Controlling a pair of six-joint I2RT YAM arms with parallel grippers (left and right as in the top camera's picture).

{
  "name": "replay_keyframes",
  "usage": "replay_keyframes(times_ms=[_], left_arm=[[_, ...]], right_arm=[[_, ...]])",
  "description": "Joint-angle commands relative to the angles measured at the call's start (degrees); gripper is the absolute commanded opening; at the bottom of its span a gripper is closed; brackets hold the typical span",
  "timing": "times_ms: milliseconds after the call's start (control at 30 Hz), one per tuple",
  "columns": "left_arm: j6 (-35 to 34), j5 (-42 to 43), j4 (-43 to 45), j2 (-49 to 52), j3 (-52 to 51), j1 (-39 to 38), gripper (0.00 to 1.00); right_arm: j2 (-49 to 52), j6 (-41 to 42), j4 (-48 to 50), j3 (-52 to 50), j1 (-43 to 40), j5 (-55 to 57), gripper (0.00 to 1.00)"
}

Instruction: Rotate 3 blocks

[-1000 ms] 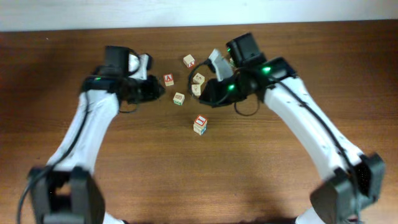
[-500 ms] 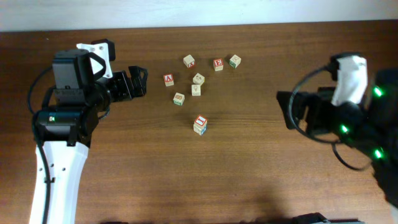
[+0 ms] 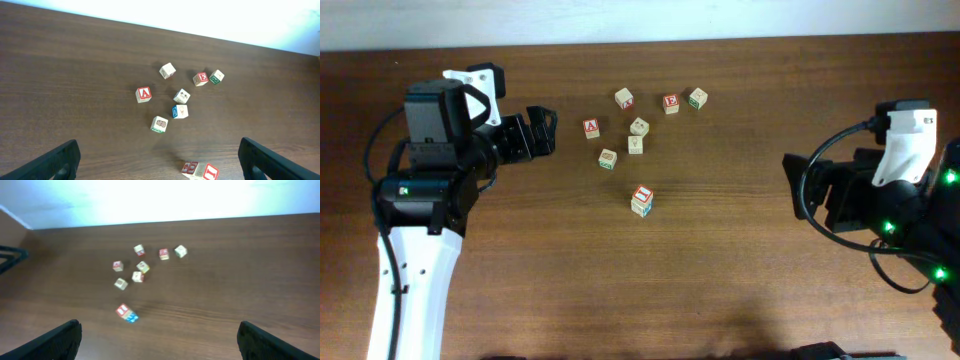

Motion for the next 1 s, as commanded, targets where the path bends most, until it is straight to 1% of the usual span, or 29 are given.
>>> replay_keyframes(times_ms=[0, 33, 100, 133, 267, 367, 433, 467, 567, 700, 800, 933, 967], left_arm=[[0.55, -0.61, 0.11, -0.35, 0.61, 0.15, 0.99], [0.55, -0.61, 0.11, -0.35, 0.61, 0.15, 0.99], [0.55, -0.61, 0.11, -0.35, 0.61, 0.15, 0.99], [0.55, -0.61, 0.11, -0.35, 0.61, 0.15, 0.99], [0.55, -0.61, 0.11, -0.35, 0.61, 0.15, 0.99], [0.55, -0.61, 0.11, -0.35, 0.61, 0.15, 0.99], [0.55, -0.61, 0.11, -0.35, 0.61, 0.15, 0.99], [0.55, -0.61, 0.11, -0.35, 0.61, 0.15, 0.99], [0.55, -0.61, 0.11, -0.35, 0.61, 0.15, 0.99], [0.55, -0.63, 0.11, -0.35, 0.61, 0.15, 0.99], [0.55, -0.61, 0.11, -0.35, 0.61, 0.15, 0.99], [0.55, -0.63, 0.11, -0.35, 0.61, 0.15, 0.99], [0.55, -0.61, 0.11, -0.35, 0.61, 0.15, 0.99]], right_arm=[[-0.22, -1.2, 2.97, -0.96, -0.28, 9.86, 0.99], [-0.96, -3.69, 4.98, -2.6, -0.31, 9.81, 0.99], [-3.93, -7.72, 12.66, -9.01, -0.92, 9.01, 0.99], [-5.75, -8.7, 16.81, -13.0, -1.75, 8.07, 0.99], [-14.21, -16.87, 34.67, -31.5, -4.02, -0.11, 0.99], [-24.48, -17.68, 49.48, -51.08, -5.49, -4.28, 0.99], [-29.35, -17.7, 55.69, -60.15, -5.92, -5.55, 0.99], [-32.98, -17.68, 60.28, -66.79, -5.9, -5.68, 0.99], [-40.22, -17.68, 68.04, -78.99, -5.9, -5.68, 0.99], [-49.83, -17.68, 72.67, -90.4, -5.86, -5.66, 0.99], [-55.3, -17.68, 72.7, -94.92, -5.86, -5.44, 0.99], [-60.19, -17.68, 72.7, -100.19, -5.86, -5.49, 0.99], [-60.94, -17.68, 70.84, -100.3, -5.86, -5.49, 0.98]])
